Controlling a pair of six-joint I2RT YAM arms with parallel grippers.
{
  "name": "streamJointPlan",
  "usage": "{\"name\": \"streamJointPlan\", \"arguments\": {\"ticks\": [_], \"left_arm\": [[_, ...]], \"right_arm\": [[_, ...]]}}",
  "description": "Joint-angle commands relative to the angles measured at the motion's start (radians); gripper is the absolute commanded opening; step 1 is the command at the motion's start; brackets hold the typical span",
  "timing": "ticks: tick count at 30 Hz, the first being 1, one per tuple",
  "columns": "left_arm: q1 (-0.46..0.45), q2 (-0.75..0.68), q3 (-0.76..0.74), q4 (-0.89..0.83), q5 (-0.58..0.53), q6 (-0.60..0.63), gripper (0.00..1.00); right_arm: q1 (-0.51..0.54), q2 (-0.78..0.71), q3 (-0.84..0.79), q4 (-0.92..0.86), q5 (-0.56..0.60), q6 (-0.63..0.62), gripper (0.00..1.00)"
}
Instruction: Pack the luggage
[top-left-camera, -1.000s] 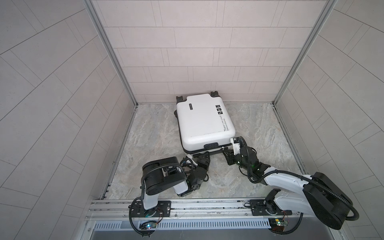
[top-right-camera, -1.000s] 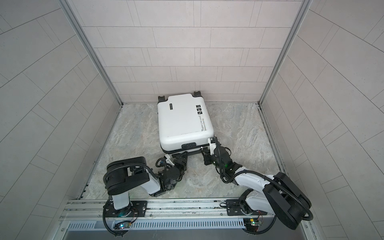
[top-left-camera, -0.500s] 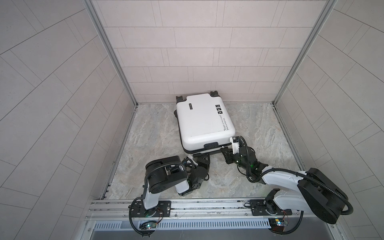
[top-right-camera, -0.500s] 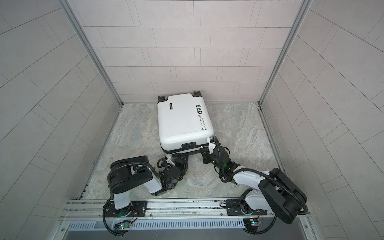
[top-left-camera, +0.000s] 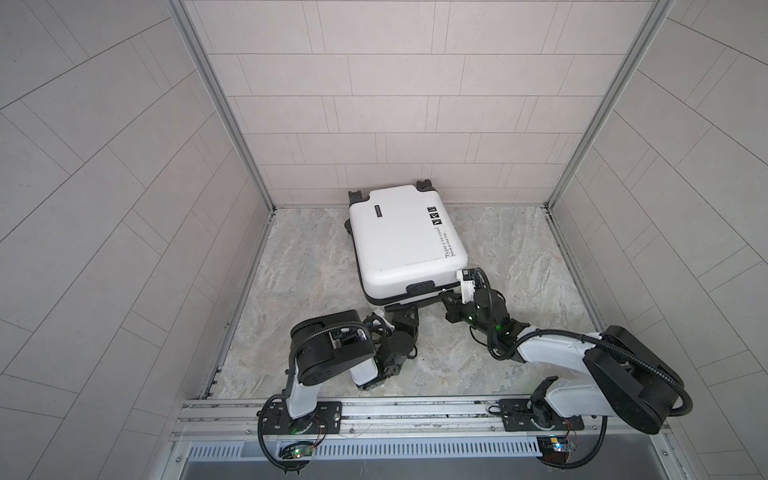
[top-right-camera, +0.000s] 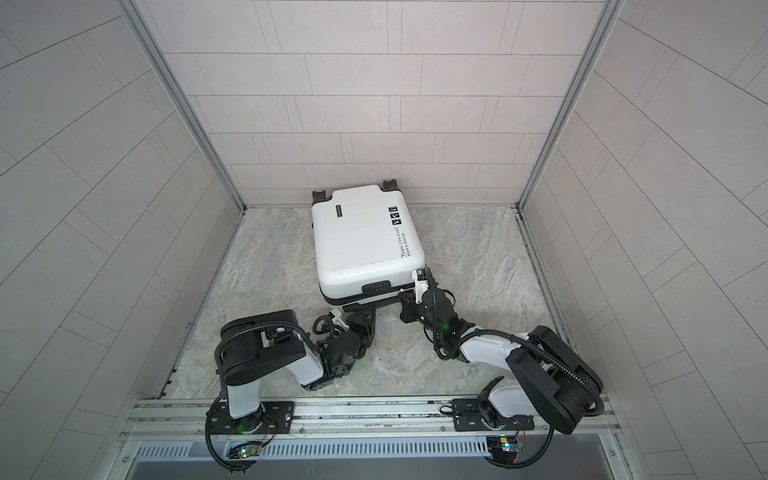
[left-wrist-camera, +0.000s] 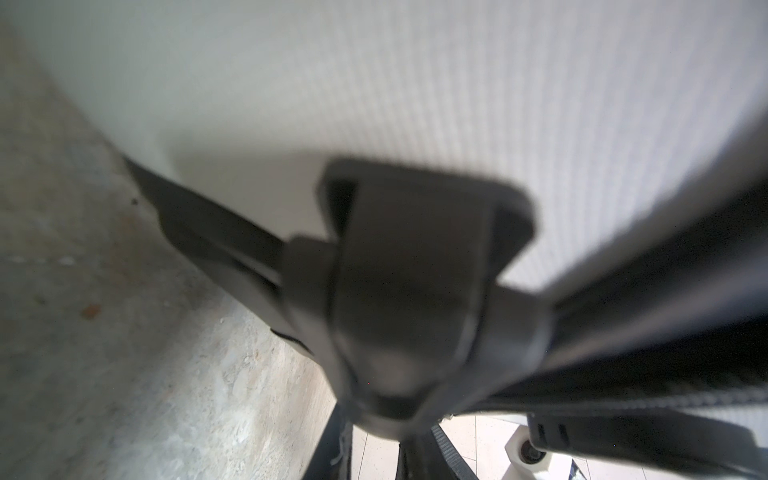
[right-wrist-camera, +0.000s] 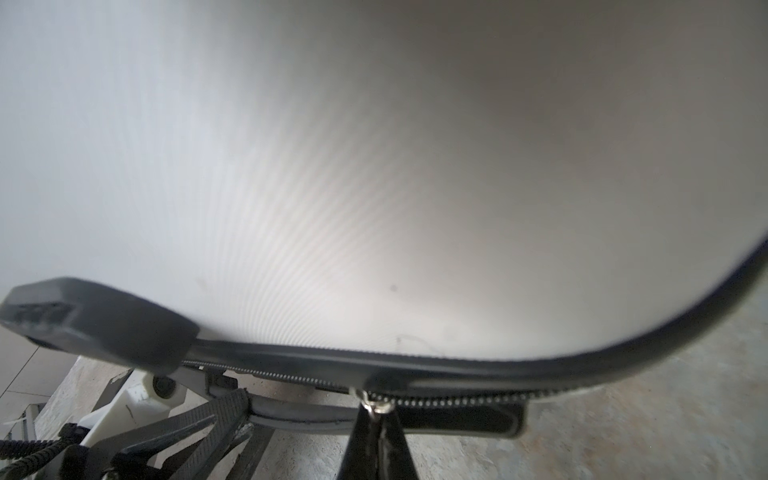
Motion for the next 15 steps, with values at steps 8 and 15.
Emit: {"name": "streamJointPlan", "arguments": {"ticks": [8,15], "left_arm": [[-0.006,-0.024,-0.072,-0.016,-0.036,-0.002,0.04],[-0.008,-0.041,-0.095,-0.016,-0.038,0.002,0.00]], "right_arm": [[-0.047,-0.159,-0.032,-0.178,0.098,-0.081,0.00],[-0.146,-0.203,-0.052,-0.249,0.044,-0.123,0.00]]}}
